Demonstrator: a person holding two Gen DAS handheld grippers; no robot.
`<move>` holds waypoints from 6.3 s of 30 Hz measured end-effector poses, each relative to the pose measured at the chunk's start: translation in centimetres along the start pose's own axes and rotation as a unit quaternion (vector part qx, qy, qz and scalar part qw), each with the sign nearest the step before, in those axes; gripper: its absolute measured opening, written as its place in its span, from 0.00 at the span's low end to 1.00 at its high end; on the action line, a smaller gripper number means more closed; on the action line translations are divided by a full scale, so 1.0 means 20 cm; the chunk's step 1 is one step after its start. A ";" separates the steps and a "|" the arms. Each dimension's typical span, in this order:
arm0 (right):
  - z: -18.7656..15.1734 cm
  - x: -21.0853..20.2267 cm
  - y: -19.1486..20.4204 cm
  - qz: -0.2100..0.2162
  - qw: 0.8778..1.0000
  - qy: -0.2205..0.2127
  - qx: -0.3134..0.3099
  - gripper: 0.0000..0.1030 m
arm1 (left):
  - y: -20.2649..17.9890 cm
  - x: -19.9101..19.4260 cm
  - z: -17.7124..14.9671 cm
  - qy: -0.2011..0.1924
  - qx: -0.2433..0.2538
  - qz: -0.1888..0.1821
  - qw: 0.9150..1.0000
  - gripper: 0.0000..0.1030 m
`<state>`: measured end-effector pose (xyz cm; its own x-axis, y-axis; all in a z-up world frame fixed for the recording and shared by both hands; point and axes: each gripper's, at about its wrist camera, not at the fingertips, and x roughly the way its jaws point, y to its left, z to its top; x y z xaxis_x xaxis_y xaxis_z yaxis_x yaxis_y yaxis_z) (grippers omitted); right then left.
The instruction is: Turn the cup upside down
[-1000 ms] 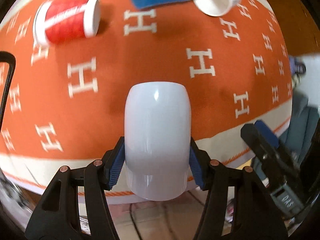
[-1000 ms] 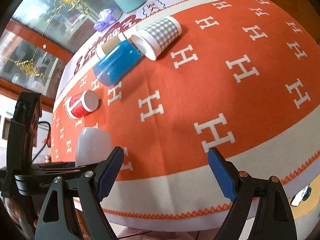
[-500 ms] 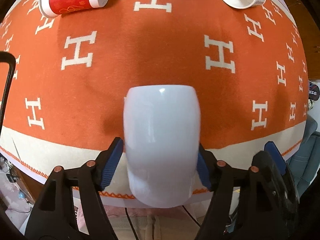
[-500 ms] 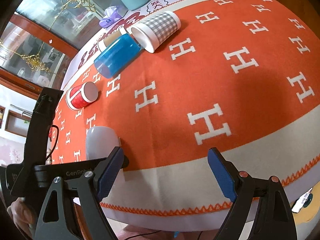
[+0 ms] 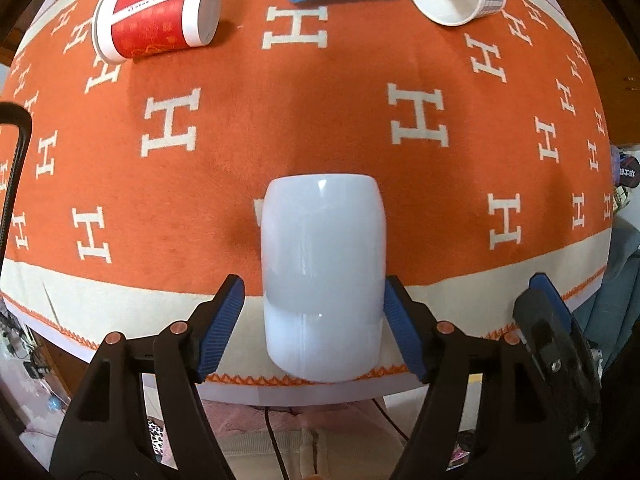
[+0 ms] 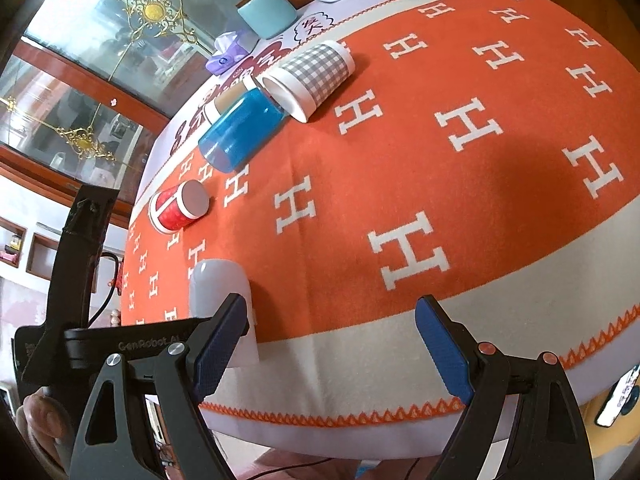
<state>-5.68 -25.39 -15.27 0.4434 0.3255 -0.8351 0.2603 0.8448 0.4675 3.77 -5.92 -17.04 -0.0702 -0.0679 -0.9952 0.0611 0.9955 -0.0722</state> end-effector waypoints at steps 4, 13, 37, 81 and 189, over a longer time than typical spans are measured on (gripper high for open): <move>0.01 -0.03 0.01 0.003 1.000 -0.001 -0.003 0.85 | -0.01 -0.06 -0.02 -0.008 0.016 0.003 1.000 0.66; 0.04 -0.08 0.16 0.020 0.999 0.013 -0.043 0.85 | 0.01 -0.35 0.01 -0.068 0.034 -0.004 0.997 0.66; 0.16 0.47 0.45 0.014 0.978 0.184 -0.098 0.69 | 0.54 -0.22 -0.13 -0.182 0.015 -0.061 0.981 0.36; -0.27 0.34 0.72 -0.018 0.917 -0.118 -0.381 0.63 | 0.54 -0.19 -0.19 -0.276 0.008 -0.042 0.960 0.45; -0.13 -0.65 0.70 -0.066 0.979 -0.092 -0.168 0.84 | 0.29 -0.85 -0.48 -0.332 0.003 0.012 0.943 0.68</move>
<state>-10.08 -16.73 1.39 0.5803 0.1484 -0.8008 0.0431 0.9763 0.2122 -4.27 1.63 0.05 0.5704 -0.0728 -0.8182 0.0600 0.9971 -0.0469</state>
